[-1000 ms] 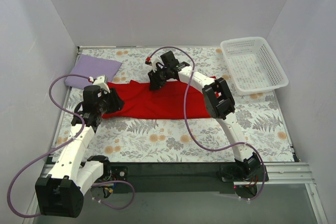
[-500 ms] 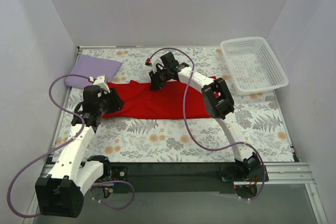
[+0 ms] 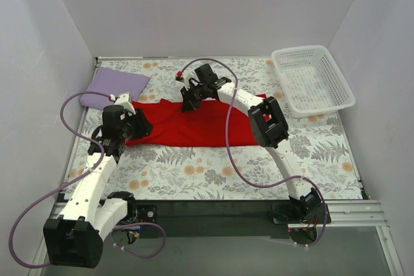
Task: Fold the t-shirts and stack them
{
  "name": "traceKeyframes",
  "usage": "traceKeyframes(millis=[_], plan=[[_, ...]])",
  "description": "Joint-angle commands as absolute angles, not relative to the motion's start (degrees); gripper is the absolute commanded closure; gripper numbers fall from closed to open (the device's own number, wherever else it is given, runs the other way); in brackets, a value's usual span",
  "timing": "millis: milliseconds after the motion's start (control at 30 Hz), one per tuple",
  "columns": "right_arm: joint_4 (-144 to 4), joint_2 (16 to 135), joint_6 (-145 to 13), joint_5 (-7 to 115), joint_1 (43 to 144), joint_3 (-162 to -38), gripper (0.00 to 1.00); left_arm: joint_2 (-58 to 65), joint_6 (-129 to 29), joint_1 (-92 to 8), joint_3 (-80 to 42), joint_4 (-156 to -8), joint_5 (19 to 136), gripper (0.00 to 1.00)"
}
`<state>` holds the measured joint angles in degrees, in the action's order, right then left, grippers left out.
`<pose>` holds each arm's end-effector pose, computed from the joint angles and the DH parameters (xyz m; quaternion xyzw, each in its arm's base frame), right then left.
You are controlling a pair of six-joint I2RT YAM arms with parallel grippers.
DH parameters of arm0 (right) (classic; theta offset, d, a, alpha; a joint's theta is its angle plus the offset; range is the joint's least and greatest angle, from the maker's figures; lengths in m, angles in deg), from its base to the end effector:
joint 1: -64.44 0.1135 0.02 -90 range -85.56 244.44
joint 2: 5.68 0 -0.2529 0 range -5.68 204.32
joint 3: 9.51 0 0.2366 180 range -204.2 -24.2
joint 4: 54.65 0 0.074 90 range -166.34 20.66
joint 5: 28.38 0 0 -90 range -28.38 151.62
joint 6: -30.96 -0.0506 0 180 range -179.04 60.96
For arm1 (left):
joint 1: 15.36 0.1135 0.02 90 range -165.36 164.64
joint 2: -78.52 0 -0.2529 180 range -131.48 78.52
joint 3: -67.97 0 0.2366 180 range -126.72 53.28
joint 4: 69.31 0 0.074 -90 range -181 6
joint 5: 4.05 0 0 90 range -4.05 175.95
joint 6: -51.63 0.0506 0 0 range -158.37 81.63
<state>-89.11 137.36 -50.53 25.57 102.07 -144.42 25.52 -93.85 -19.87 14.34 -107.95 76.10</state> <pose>0.4102 0.3538 0.1543 -0.4556 0.7523 0.3703 0.2988 0.2007 -0.0245 0.2418 -0.3514 0.8246 -0.2851 0.3396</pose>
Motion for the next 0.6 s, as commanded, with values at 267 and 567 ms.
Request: traceKeyframes(millis=[267,567], plan=[[-89.29,131.34,-50.35,25.15,109.70,-144.34,0.99,27.28,-93.74,-19.66,14.43,-107.82,76.37,0.60],[-94.48,128.89,-40.95,28.93,116.03,-142.41,0.75,27.45,-93.83,-19.66,14.43,-107.82,76.55,0.60]])
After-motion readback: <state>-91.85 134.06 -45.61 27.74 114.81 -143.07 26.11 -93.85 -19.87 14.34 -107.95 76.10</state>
